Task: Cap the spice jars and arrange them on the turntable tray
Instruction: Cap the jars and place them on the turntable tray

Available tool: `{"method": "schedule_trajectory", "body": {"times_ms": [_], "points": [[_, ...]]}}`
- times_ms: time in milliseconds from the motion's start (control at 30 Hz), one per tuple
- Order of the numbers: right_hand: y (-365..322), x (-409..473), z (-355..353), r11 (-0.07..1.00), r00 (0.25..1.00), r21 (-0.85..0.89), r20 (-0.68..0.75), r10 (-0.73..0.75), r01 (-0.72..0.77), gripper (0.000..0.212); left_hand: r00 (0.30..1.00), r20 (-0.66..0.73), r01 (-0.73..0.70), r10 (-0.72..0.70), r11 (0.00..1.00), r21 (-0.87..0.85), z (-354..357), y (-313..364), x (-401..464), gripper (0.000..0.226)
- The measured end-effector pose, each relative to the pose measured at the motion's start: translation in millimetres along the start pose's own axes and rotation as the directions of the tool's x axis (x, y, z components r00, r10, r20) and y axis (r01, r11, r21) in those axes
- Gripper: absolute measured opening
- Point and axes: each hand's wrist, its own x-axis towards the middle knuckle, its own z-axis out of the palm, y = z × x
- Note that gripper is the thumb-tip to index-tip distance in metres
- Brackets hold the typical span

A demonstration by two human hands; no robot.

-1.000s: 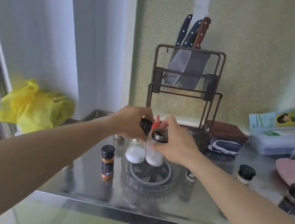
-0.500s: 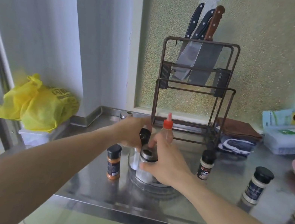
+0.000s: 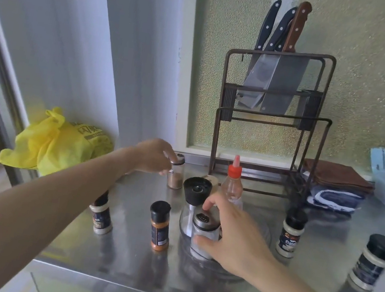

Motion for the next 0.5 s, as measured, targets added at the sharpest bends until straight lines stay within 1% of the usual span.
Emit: {"method": "schedule_trajectory", "body": {"times_ms": [33,100,167,233,300,400,500], "points": [[1.0,-1.2,-1.9,1.000,1.000,0.001,0.003,-0.009,0.009,0.051,0.998,-0.067,0.009,-0.005,0.999,0.049,1.4,-6.7,9.0,0.041],[5.0,-4.7,-5.9,1.000,1.000,0.013,-0.010,-0.022,0.022,0.051,0.990,-0.142,0.003,0.018,0.989,0.149,9.7,-16.1,25.9,0.052],[11.8,-9.4,-9.1,0.999,0.999,0.029,-0.043,-0.031,0.032,0.052,0.990,-0.136,-0.018,0.041,0.985,0.169,20.5,-21.4,43.5,0.066],[22.2,-15.4,-13.2,0.999,0.997,0.028,-0.064,-0.042,0.044,0.052,0.994,-0.097,-0.037,0.055,0.982,0.183,30.7,-22.0,62.2,0.079],[32.4,-20.5,-16.6,0.998,0.996,0.016,-0.076,-0.056,0.057,0.051,0.996,-0.061,-0.049,0.062,0.980,0.193,36.7,-20.2,77.3,0.087],[44.6,-25.9,-20.1,0.999,0.994,0.013,-0.100,-0.047,0.049,0.049,0.998,-0.019,-0.050,0.055,0.980,0.194,41.2,-16.2,93.2,0.085],[53.6,-27.3,-17.5,1.000,0.994,0.021,-0.105,-0.015,0.018,0.047,1.000,-0.004,-0.027,0.028,0.981,0.192,49.5,-19.6,105.7,0.074]]}}
